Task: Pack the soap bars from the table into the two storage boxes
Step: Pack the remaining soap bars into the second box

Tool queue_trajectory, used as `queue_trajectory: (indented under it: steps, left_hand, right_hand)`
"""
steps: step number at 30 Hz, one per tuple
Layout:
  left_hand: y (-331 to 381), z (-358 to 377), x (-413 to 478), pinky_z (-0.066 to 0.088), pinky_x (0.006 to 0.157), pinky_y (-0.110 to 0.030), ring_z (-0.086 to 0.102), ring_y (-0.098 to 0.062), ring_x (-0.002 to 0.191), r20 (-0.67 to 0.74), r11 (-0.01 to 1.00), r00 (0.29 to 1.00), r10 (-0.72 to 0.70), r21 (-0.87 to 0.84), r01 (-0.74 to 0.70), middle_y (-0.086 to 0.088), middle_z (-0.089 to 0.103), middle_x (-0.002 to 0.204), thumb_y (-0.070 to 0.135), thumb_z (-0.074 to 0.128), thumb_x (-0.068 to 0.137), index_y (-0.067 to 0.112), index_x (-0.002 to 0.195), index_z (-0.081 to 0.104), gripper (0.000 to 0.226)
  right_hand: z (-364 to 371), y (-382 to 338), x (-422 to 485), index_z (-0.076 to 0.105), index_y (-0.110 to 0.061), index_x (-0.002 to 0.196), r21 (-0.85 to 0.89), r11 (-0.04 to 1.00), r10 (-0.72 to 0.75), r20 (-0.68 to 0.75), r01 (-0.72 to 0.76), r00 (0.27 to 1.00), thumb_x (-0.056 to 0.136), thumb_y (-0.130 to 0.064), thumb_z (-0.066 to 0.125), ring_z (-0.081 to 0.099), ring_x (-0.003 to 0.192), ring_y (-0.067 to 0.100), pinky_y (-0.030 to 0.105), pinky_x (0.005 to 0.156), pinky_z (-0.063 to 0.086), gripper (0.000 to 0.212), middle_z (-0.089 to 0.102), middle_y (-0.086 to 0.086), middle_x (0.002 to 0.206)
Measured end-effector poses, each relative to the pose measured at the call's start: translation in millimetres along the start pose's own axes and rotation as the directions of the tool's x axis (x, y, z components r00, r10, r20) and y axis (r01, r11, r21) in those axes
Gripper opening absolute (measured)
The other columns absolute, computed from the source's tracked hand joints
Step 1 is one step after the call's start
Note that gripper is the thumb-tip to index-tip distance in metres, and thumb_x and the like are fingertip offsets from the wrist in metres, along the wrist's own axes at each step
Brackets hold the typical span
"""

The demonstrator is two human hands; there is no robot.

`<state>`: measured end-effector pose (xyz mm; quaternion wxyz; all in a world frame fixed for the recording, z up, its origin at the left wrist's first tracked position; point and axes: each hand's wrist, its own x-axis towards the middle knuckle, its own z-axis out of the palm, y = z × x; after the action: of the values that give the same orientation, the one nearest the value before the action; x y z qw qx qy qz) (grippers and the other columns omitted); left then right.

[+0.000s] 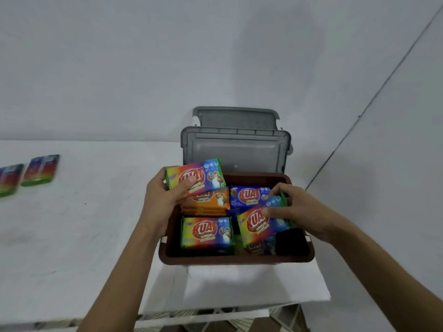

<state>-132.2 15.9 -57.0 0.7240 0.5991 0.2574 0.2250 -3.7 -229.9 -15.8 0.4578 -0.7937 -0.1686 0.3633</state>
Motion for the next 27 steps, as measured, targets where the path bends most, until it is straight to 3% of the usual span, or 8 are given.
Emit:
queue_trajectory:
  steps: [9, 14, 19, 27]
  left_hand:
    - [-1.8, 13.7, 7.0, 0.061, 0.073, -0.036, 0.072, -0.018, 0.091, -0.022, 0.977, 0.995, 0.095, 0.195, -0.089, -0.001, 0.071, 0.102, 0.026, 0.077, 0.079, 0.018, 0.112, 0.058, 0.039]
    - [-7.9, 12.7, 9.0, 0.06, 0.078, -0.04, 0.071, -0.02, 0.092, -0.034, 0.963, 0.995, 0.095, 0.257, -0.084, -0.002, 0.07, 0.103, 0.027, 0.078, 0.078, 0.02, 0.11, 0.058, 0.038]
    - [-10.9, 13.0, 7.5, 0.06, 0.078, -0.039, 0.07, -0.019, 0.092, -0.05, 0.95, 0.992, 0.114, 0.299, -0.094, 0.0, 0.069, 0.104, 0.029, 0.077, 0.079, 0.02, 0.112, 0.057, 0.039]
    - [-14.0, 14.8, 7.0, 0.057, 0.071, -0.028, 0.069, -0.016, 0.09, -0.062, 0.929, 0.988, 0.142, 0.353, -0.111, 0.004, 0.067, 0.102, 0.03, 0.075, 0.081, 0.022, 0.11, 0.056, 0.036]
  right_hand:
    - [17.3, 28.8, 21.4, 0.05, -0.021, 0.099, -0.386, 0.923, -0.001, 0.011, 0.005, 1.0, 0.086, -0.023, 0.075, 0.059, 0.107, 0.016, 0.03, 0.079, 0.06, 0.028, 0.054, -0.004, 0.124]
    - [27.0, 34.9, 29.7, 0.049, -0.02, 0.103, -0.498, 0.866, 0.05, 0.0, -0.043, 0.999, 0.088, -0.021, 0.072, 0.054, 0.114, 0.016, 0.037, 0.09, 0.058, 0.027, 0.053, 0.003, 0.131]
    - [29.8, 33.8, 35.6, 0.047, -0.013, 0.132, -0.783, 0.622, 0.069, 0.039, -0.012, 0.997, 0.093, -0.027, 0.065, 0.051, 0.125, 0.022, 0.035, 0.1, 0.049, 0.045, 0.048, 0.01, 0.14]
    - [38.1, 33.0, 50.0, 0.053, -0.008, 0.128, -0.932, 0.337, 0.107, 0.178, 0.133, 0.978, 0.094, -0.031, 0.063, 0.06, 0.111, 0.024, 0.033, 0.093, 0.05, 0.042, 0.06, 0.012, 0.127]
